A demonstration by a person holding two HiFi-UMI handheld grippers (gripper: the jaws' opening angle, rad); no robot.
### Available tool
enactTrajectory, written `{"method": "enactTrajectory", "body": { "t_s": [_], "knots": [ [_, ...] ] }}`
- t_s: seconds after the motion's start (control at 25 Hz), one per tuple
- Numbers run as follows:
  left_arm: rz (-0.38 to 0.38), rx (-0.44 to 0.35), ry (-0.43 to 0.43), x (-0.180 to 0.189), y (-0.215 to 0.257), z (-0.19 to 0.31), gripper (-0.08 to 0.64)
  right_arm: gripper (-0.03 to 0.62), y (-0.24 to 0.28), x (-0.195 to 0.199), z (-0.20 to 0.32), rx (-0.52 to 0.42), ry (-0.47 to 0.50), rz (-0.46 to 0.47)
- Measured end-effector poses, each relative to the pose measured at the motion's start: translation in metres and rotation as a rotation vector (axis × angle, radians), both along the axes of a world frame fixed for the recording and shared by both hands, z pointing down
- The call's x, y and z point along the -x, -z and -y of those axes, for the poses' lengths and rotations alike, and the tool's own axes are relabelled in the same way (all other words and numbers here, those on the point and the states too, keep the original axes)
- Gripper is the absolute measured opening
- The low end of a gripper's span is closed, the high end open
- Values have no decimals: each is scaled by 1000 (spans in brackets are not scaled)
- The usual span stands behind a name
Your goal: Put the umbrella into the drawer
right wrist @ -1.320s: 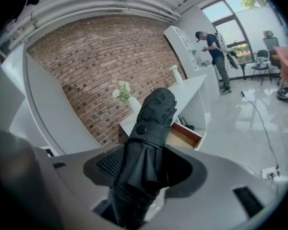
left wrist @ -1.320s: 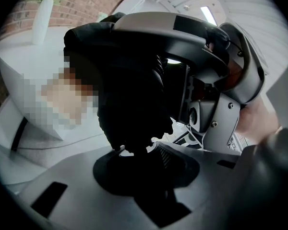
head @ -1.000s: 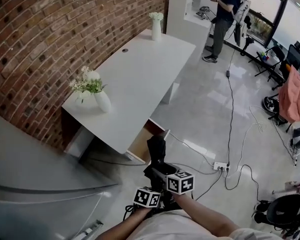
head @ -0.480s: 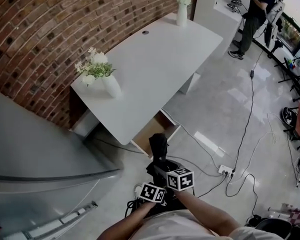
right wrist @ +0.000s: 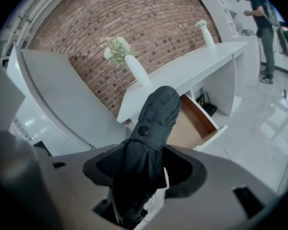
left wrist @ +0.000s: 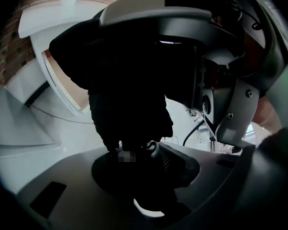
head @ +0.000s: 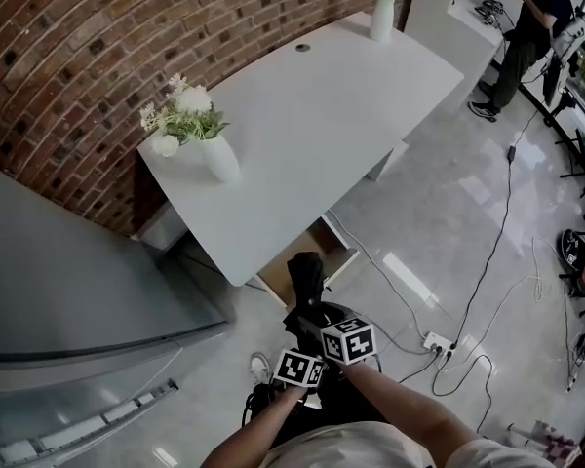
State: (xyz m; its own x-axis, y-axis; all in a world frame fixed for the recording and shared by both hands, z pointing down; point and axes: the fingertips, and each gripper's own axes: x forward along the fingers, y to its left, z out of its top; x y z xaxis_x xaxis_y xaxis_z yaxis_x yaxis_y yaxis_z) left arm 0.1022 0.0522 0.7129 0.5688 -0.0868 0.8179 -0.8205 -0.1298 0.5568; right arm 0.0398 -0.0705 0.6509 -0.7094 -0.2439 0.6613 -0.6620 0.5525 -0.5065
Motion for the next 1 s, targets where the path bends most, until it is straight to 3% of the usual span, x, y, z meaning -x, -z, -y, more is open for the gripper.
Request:
{"method": "enactTrajectory", "body": {
  "t_s": [0.2,0.52,1.0],
  "knots": [
    [-40,44,93,-6,-25,17,135,267,-36,4,15,35,53,-44],
    [-82,71,162,-3,-63,43,135,267,-86,15,39,75,103,-59],
    [-79,120,288,3,-100,72,140,267,-134,31,65,87,184,-83]
  ]
}}
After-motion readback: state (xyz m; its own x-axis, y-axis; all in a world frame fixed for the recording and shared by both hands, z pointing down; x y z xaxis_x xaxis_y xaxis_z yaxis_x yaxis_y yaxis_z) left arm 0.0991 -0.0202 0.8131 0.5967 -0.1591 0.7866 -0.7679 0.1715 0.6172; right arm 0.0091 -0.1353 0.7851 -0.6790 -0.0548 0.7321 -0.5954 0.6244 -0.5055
